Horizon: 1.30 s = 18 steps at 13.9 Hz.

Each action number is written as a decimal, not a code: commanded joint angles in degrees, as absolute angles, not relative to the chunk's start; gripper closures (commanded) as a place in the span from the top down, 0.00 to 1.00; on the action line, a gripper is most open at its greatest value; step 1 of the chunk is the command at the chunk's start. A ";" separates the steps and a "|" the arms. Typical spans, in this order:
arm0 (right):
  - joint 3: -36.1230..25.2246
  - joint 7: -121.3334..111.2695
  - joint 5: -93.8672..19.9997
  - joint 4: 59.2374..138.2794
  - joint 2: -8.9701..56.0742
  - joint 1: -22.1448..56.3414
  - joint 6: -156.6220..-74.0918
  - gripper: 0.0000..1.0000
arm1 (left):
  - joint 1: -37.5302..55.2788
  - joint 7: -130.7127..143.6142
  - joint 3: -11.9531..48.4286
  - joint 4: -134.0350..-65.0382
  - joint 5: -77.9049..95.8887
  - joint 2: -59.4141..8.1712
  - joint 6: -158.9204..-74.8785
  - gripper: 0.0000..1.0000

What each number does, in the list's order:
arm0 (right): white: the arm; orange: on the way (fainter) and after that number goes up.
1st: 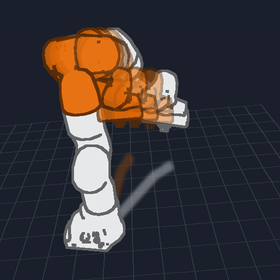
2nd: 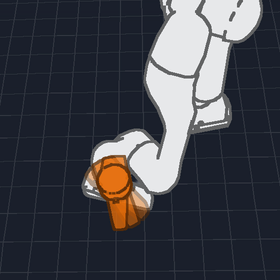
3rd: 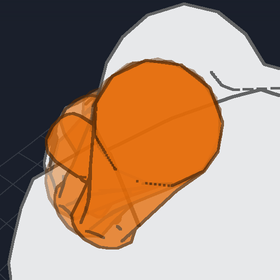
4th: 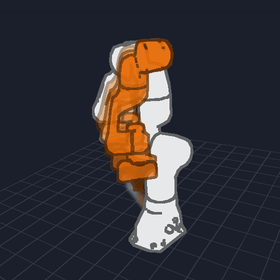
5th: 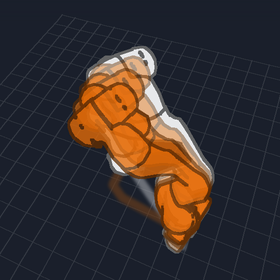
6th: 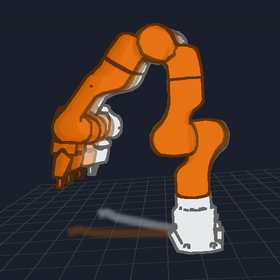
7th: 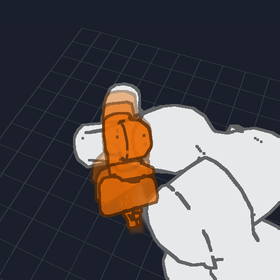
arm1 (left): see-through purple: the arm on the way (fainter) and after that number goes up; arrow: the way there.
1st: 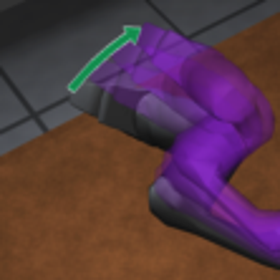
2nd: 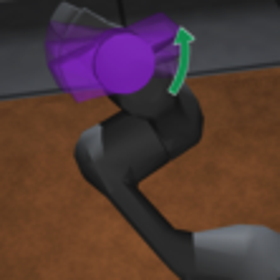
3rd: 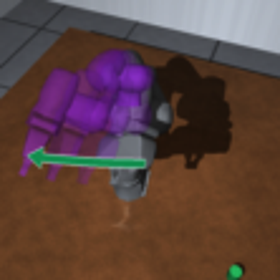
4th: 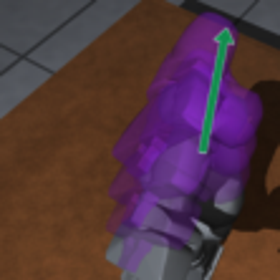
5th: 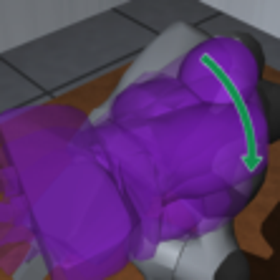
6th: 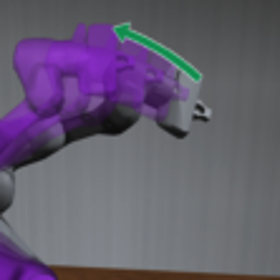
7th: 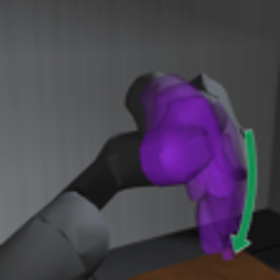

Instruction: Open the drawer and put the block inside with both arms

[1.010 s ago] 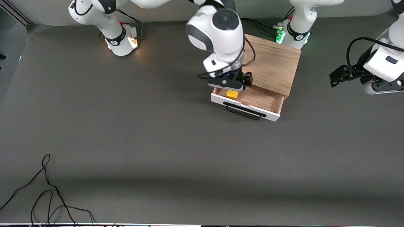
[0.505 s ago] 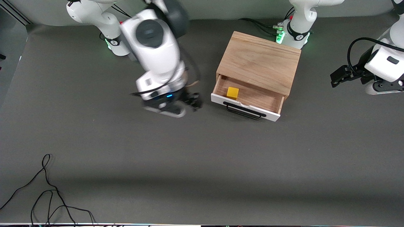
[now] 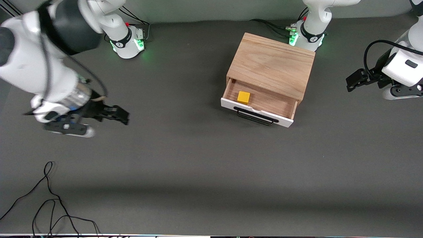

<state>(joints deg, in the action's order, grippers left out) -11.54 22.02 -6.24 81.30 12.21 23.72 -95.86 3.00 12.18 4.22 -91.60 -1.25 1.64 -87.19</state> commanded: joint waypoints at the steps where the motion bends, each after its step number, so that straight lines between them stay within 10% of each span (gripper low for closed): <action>1: -12.57 14.53 -6.60 89.37 5.81 20.33 -97.03 1.00 | 2.64 11.08 4.31 -92.64 -0.70 2.64 -87.80 1.00; 7: -1.34 7.83 -1.76 95.01 -0.35 6.79 -96.59 1.00 | 2.64 11.16 4.31 -92.64 -0.70 2.64 -87.80 1.00; 18: 0.09 -2.02 -0.88 92.55 0.53 2.82 -93.53 1.00 | 2.64 11.16 4.39 -92.55 -0.70 2.55 -87.89 1.00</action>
<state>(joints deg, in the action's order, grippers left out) -0.31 0.78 -1.70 92.92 1.19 3.47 -95.75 2.97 12.17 4.24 -91.68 -1.20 1.64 -87.19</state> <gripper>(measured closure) 0.000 0.000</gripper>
